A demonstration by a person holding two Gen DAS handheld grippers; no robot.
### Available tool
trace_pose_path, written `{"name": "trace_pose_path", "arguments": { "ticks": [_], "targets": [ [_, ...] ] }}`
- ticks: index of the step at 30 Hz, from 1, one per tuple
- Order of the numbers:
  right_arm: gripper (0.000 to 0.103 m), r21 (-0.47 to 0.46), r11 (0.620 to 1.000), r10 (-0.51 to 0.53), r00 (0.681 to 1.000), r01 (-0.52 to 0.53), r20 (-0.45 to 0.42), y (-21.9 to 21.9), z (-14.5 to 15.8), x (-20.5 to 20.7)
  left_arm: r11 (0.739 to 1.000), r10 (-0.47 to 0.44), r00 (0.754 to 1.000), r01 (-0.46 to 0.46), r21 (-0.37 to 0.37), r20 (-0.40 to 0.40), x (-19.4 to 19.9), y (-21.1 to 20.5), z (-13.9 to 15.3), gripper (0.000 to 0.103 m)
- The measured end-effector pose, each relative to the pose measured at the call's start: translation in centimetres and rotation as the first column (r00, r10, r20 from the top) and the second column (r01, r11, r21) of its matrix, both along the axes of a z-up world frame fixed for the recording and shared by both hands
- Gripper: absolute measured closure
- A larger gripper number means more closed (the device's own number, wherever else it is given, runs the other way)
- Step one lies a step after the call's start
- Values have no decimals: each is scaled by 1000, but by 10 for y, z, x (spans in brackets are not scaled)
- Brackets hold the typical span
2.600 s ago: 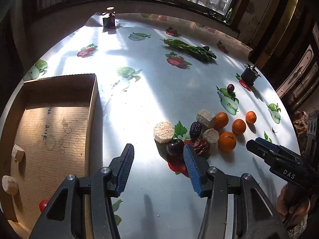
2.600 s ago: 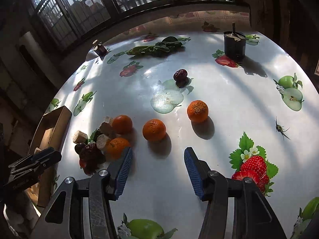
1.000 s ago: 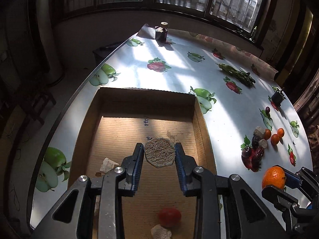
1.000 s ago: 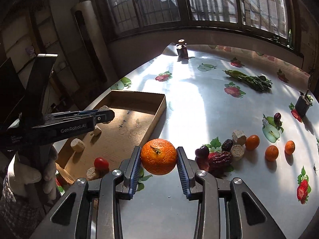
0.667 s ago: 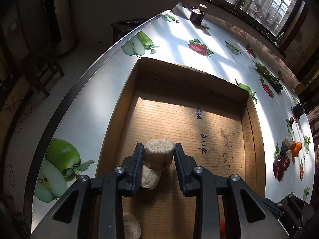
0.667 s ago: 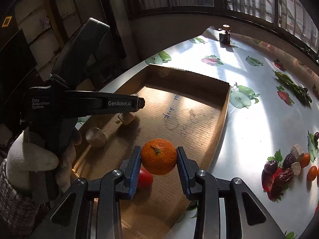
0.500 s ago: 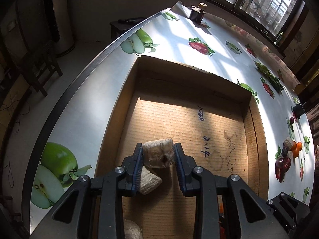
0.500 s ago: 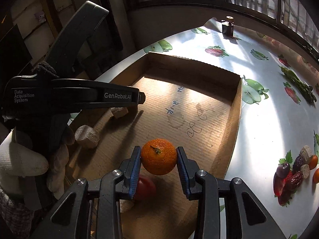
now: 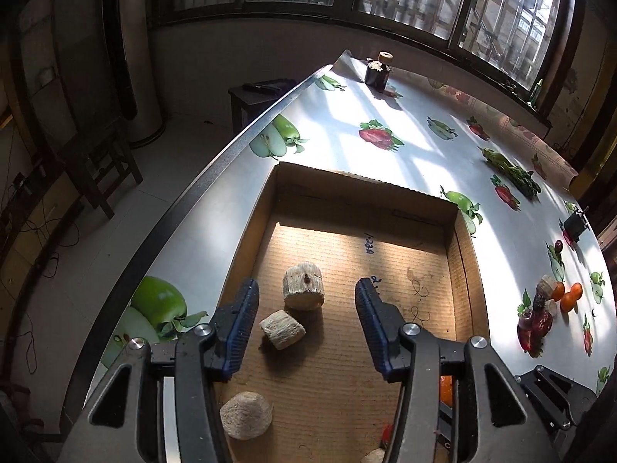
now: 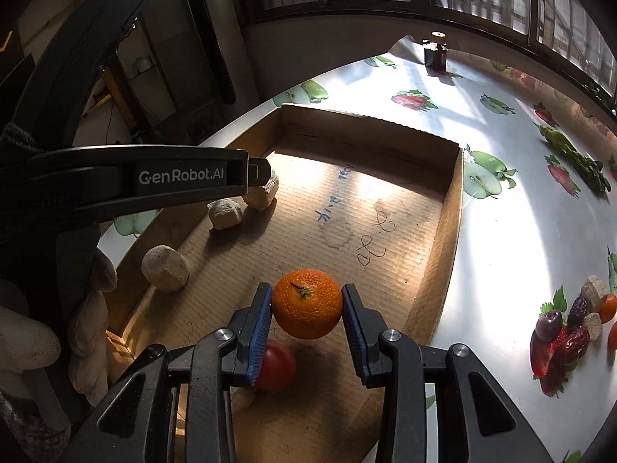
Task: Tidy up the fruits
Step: 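Carry the rice cake and tangerine over the tray and open both grippers, then move both grippers back toward the remaining fruit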
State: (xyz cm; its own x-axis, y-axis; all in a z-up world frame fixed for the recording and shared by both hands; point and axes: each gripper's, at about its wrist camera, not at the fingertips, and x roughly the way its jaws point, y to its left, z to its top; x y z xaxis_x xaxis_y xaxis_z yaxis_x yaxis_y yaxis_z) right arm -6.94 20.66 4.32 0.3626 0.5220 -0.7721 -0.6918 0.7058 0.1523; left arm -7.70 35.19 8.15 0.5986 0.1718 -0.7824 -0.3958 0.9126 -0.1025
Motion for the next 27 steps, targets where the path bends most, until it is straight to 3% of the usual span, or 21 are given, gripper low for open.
{"name": "trace_pose_path", "arguments": {
  "ticks": [4,10,17,27],
  "targets": [
    [52,57,997,-56,998,54,41,-35,19,-11,996,30,995,-37,76,96,-34,-25,30,17],
    [52,130,976,-179,983,173,33,-92,31,-20,993,20,985,-40,109,172,-66,-69,50,17],
    [52,194,940,-286,958,282,-11,-144,33,-25,975,-43,982,1,222,182,-72,-117,63,17],
    [52,225,912,-340,939,342,-49,-183,28,-23,970,-84,984,45,238,159,-67,-145,61,17]
  ]
}}
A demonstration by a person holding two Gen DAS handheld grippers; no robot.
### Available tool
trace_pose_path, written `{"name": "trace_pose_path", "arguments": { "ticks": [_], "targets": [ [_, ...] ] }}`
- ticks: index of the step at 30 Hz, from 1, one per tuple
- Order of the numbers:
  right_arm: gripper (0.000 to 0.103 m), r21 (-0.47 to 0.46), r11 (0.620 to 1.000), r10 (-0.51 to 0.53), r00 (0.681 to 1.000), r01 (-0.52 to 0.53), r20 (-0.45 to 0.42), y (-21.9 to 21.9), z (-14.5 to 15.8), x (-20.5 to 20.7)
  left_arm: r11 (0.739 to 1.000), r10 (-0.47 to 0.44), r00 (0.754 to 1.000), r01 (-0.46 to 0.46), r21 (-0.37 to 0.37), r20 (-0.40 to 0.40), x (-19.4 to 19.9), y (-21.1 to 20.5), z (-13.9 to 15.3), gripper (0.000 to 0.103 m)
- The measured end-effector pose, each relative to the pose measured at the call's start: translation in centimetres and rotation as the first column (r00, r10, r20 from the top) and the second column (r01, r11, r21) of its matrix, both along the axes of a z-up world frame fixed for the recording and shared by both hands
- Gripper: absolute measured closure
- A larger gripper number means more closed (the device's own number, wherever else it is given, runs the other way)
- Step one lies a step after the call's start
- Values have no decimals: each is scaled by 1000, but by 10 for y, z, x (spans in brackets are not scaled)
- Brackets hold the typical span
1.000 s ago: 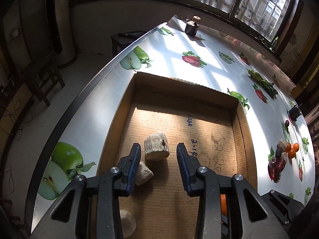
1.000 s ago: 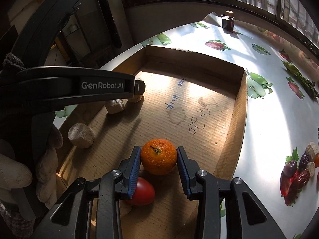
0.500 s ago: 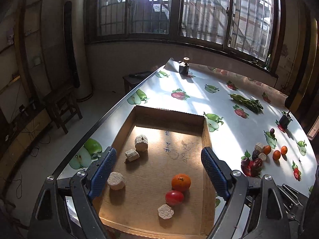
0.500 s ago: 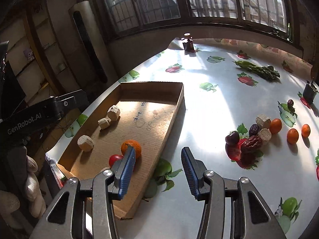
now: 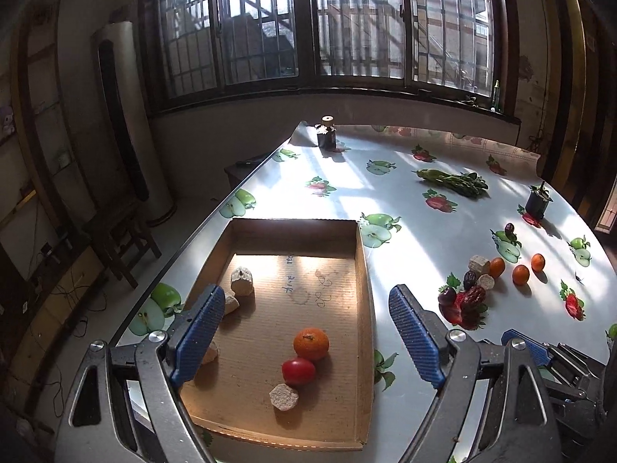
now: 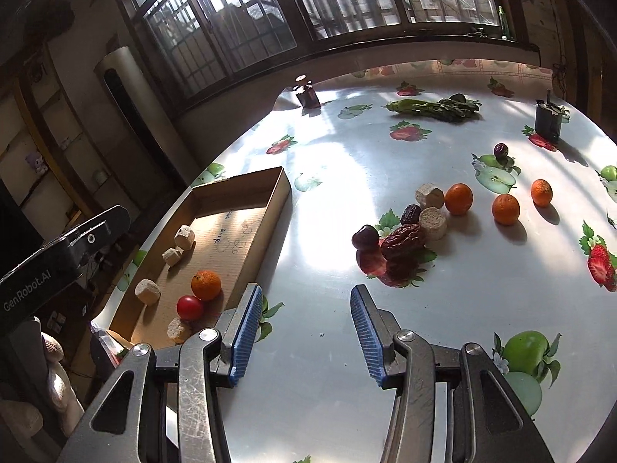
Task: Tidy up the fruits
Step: 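Move both grippers back toward the remaining fruit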
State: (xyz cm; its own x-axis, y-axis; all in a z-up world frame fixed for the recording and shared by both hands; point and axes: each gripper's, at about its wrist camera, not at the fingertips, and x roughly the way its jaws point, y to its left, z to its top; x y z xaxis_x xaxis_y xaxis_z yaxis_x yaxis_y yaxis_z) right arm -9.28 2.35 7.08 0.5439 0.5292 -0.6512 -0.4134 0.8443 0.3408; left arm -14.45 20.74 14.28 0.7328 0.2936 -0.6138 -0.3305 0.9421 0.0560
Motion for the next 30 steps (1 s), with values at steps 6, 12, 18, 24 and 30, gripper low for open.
{"name": "trace_pose_path", "arguments": {
  "ticks": [6,12,18,24,30],
  "targets": [
    [52,13,998,-67,998,67,-17,-37,-6,5,993,-54,998,56,-102,19,3,-3,-4,17],
    [52,-49,979,-197,980,196,-31,-104,-14,15,983,-102,994,94,-159,-41,21,-16,-23,17],
    [52,-146,952,-280,959,269,-55,-165,-14,36,965,-193,978,174,-197,-80,39,-41,-42,17],
    [52,-155,955,-269,960,254,-81,-176,-2,83,932,-310,946,283,-226,-97,62,-78,-58,20],
    [52,-124,970,-224,968,210,-115,-144,-18,128,898,-410,904,376,-228,-125,95,-109,-73,42]
  ]
}}
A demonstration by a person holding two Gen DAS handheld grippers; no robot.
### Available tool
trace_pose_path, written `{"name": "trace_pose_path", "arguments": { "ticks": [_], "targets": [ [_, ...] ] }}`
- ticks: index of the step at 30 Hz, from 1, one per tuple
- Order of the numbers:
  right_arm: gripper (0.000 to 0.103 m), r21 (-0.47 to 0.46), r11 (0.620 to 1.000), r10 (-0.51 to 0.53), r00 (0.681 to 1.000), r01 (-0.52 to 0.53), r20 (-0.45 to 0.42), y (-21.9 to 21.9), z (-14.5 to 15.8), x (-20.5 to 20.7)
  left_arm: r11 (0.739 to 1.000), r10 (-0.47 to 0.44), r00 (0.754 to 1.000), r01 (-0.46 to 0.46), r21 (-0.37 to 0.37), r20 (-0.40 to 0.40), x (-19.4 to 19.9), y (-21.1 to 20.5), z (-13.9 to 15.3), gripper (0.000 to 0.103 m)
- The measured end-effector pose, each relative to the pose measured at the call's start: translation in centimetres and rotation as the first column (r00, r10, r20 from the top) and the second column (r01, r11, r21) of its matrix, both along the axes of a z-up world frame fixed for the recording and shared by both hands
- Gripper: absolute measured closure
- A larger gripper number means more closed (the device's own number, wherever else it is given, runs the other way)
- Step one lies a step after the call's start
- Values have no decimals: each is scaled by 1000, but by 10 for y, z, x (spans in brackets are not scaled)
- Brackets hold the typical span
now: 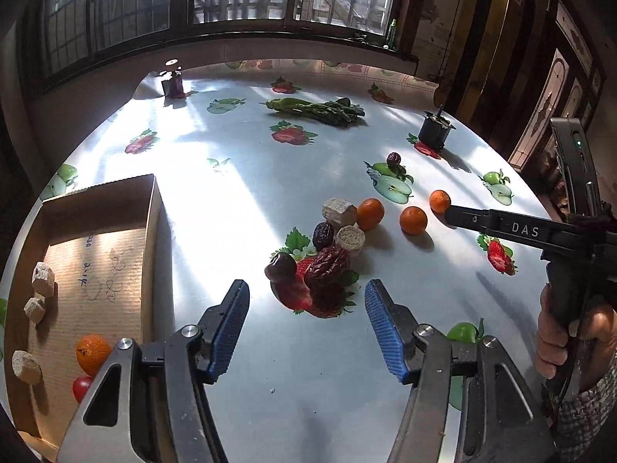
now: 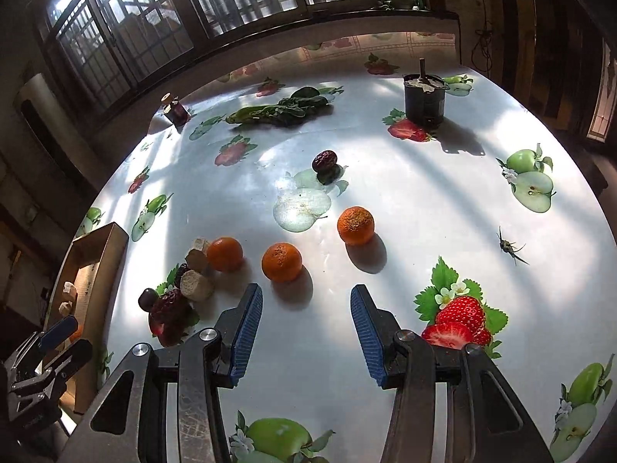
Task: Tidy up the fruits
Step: 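Move both grippers back toward the remaining fruit, then grasp a tangerine with the right gripper while the left gripper grasps a dried red date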
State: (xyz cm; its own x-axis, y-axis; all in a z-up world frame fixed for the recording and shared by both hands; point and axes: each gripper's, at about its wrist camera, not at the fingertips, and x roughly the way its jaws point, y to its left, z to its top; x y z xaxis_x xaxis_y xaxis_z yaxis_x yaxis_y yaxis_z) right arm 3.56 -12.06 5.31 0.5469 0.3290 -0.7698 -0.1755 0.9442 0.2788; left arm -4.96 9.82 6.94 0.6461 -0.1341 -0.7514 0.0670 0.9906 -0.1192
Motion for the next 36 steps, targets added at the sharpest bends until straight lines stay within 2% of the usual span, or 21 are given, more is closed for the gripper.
{"name": "trace_pose_path", "arguments": {
  "ticks": [5,10,14,17,19,21,26,32,36],
  "targets": [
    [52,21,1000,5,1000,-5,8,14,-15,21,996,-73,997,72,-50,-17,25,-12,-15,42],
    [52,6,1000,19,1000,-19,2,23,-27,32,994,-106,994,106,1,-23,44,-23,-27,42],
    [52,19,999,30,1000,-29,-8,26,-34,37,995,-104,993,103,-14,-53,54,-19,-38,43],
    [52,10,999,32,999,-32,-13,28,-40,39,993,-119,992,119,-11,-38,54,-22,-40,46],
    [52,-1,999,35,999,-35,-5,30,-40,39,991,-132,990,131,-11,-40,55,-25,-43,61],
    [52,-8,999,35,999,-35,2,31,-40,38,989,-149,987,148,-22,-52,56,-28,-48,67],
    [57,-92,995,47,998,-44,31,42,-40,33,985,-169,983,168,-30,-66,56,-34,-56,70],
    [58,-139,989,58,997,-50,57,49,-42,31,986,-165,985,163,-43,-52,54,-33,-57,70],
    [59,-191,980,66,995,-51,77,56,-43,27,988,-154,987,153,-23,-44,52,-33,-57,78]
  ]
}}
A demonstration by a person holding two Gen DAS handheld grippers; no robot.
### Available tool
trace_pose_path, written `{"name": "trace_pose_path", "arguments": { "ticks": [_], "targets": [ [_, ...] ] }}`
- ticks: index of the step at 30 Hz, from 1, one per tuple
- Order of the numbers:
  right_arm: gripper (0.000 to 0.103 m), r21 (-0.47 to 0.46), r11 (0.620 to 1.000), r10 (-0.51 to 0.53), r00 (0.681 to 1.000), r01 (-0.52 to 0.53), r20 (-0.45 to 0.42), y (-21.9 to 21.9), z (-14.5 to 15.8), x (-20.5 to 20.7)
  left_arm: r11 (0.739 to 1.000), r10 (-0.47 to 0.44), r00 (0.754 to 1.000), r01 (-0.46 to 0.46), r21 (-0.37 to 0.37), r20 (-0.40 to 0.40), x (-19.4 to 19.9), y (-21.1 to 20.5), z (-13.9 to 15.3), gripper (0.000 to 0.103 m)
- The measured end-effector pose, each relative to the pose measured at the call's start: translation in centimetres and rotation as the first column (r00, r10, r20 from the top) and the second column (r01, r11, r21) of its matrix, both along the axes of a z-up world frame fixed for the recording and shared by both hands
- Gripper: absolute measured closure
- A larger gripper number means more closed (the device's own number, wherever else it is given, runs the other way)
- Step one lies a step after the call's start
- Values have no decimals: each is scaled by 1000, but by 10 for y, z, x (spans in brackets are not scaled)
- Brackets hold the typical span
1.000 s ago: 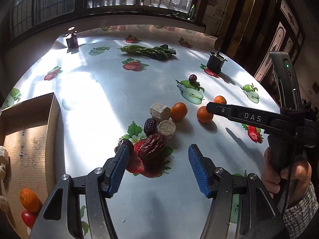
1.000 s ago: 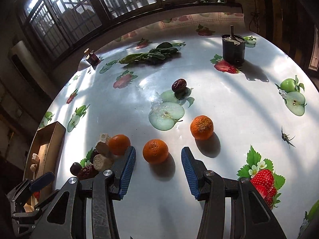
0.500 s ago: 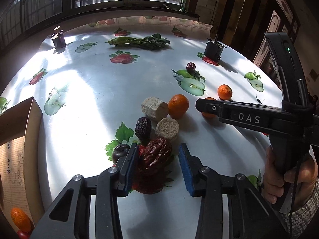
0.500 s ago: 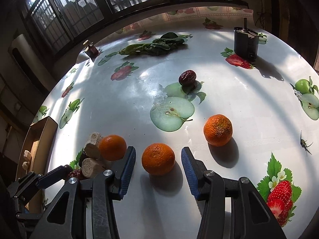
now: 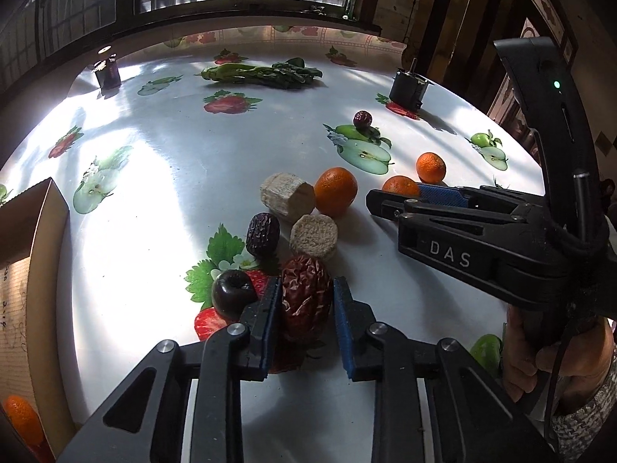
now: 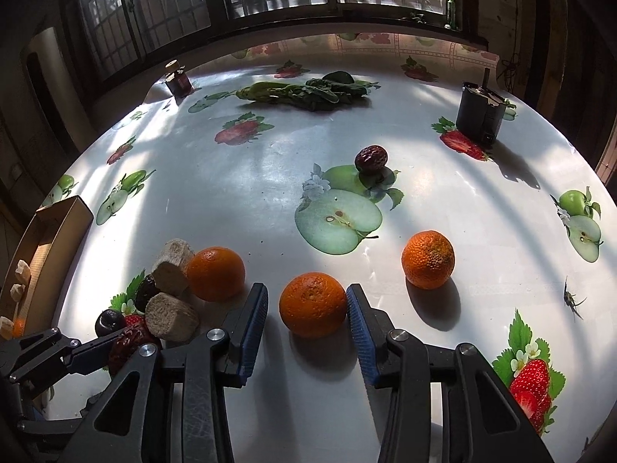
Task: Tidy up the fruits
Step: 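Grasp a tangerine with the right gripper while the left gripper grasps a dried red date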
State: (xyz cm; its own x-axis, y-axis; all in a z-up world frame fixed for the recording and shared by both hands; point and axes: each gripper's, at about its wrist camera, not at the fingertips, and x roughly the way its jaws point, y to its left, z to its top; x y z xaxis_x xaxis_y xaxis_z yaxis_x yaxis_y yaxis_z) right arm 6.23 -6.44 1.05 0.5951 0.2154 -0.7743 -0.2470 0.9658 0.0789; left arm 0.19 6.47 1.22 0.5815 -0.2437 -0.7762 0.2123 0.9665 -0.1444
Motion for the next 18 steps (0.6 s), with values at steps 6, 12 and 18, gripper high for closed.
{"name": "trace_pose_path", "arguments": {
  "ticks": [6,12,18],
  "targets": [
    [68,-38,999,-13,1000,14,23,3,0,-4,999,20,1000,-20,-40,-3,-2,9,1,78],
    [68,-17,999,-26,999,27,42,-1,7,-9,997,44,999,-44,-58,5,-6,17,2,78],
    [68,7,1000,-27,997,27,73,-3,19,-11,999,36,997,-35,-17,72,-17,11,11,78]
  ]
}}
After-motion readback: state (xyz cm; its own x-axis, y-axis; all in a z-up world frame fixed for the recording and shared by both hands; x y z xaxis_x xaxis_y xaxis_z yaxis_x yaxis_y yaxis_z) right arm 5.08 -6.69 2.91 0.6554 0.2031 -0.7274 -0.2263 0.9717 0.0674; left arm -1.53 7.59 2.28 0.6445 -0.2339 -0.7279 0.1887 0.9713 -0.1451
